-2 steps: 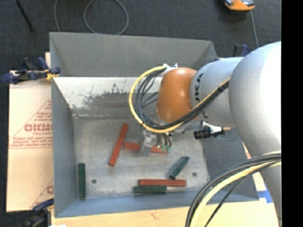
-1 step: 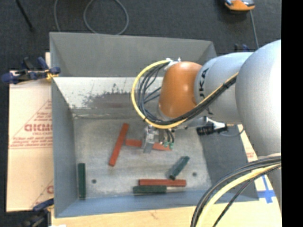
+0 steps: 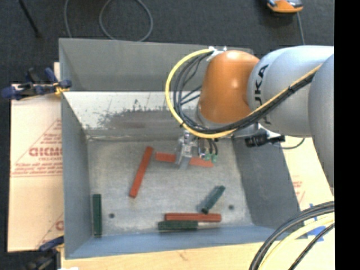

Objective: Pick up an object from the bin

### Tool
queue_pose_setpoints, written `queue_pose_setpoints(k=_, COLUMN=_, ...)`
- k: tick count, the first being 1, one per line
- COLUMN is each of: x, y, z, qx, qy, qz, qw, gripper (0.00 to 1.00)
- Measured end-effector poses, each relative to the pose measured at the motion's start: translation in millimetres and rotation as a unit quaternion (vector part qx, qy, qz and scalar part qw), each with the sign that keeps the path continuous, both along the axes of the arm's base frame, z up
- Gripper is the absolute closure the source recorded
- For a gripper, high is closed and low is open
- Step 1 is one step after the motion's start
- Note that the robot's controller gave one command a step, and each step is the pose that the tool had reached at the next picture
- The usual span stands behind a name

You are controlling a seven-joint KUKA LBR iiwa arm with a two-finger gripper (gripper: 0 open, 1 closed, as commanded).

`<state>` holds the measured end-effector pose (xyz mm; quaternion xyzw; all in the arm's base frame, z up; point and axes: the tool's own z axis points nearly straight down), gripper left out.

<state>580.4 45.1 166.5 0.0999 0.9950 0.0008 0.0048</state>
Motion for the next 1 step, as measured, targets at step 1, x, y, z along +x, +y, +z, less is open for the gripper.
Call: queue_pose_setpoints(k=1, x=1.4, y=-0.9, z=21.0, qx=0.0, qy=0.0015, qz=0.0, qw=1.0, gripper=1.0)
